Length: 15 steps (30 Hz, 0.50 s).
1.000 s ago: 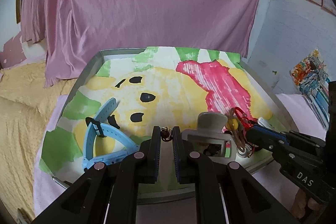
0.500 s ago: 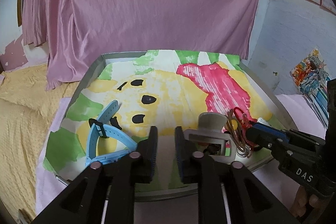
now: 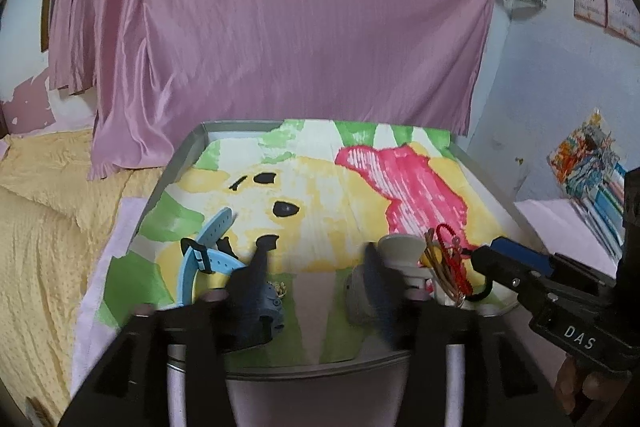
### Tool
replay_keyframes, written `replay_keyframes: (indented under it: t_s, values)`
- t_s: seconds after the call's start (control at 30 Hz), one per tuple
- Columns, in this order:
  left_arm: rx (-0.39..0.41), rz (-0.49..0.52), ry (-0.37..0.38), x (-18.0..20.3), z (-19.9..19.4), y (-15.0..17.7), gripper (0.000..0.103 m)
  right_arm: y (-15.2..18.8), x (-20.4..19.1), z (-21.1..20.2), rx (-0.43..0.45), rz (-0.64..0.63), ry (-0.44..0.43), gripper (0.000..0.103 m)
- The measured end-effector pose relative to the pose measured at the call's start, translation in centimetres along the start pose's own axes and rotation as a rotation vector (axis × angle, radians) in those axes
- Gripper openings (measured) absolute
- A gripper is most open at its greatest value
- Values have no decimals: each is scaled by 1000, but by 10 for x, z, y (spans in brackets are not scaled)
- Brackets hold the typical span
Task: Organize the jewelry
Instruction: 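Open both grippers to release the bracelet and charm in the tray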
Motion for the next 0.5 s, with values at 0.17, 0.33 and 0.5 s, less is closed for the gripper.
replay_keyframes:
  t_s: [0.17,0.33,0.5]
  values:
    - [34,-11,3,-2,-7,-2,60,-1,1,-4,22,-1,11,43]
    - [53,-22,-2,-5,-12,-2,68,-2,1,-12,61,-6,28,53]
    - [103,-62,10,-11,-26,-1,83,-2,0,-26,121,-15,48,65]
Point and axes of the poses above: each gripper's, at about its wrist camera, not at the fingertips, and z roughly the way its jaws point, x to its right, y to its underside, the point moved 6 cm from there along z, roughly the way its jaws point, and after that the axes turned 5 degrees about -x, right-handed, at the moved point
